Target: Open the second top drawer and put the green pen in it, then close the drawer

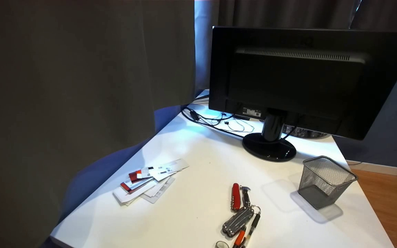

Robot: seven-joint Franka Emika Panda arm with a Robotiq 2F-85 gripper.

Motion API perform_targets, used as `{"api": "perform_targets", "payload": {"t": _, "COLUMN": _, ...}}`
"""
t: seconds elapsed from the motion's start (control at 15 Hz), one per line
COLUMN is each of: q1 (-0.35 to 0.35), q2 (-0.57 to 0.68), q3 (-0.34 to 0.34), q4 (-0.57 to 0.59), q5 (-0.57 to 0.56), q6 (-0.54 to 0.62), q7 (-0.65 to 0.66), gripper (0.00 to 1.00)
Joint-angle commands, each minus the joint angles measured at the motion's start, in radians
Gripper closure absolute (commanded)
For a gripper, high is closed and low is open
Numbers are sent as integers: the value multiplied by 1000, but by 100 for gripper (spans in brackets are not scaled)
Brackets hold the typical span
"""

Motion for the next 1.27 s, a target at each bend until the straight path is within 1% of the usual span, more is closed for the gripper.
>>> {"api": "perform_targets", "payload": {"t": 0.0, "q1": -10, "q2": -168, "q3": 44, "q4": -120, "q5": -23, "q6": 101, "q7": -11, "gripper": 0}}
{"api": "perform_targets", "payload": {"t": 0.27, "q1": -9, "q2": -281, "q3": 86, "q4": -193, "q5": -19, "q6": 175, "q7": -6, "gripper": 0}}
{"api": "perform_targets", "payload": {"t": 0.53, "q1": -10, "q2": -384, "q3": 117, "q4": -266, "q5": -28, "q6": 206, "q7": 51, "gripper": 0}}
{"api": "perform_targets", "payload": {"t": 0.6, "q1": -10, "q2": -327, "q3": 124, "q4": -203, "q5": -30, "q6": 215, "q7": 64, "gripper": 0}}
{"api": "perform_targets", "payload": {"t": 0.73, "q1": -8, "q2": -350, "q3": 136, "q4": -209, "q5": -29, "q6": 240, "q7": 91, "gripper": 0}}
{"api": "perform_targets", "payload": {"t": 0.8, "q1": -21, "q2": -323, "q3": 133, "q4": -204, "q5": -5, "q6": 212, "q7": 41, "gripper": 0}}
{"api": "perform_targets", "payload": {"t": 1.2, "q1": -22, "q2": -320, "q3": 137, "q4": -201, "q5": -4, "q6": 214, "q7": 44, "gripper": 0}}
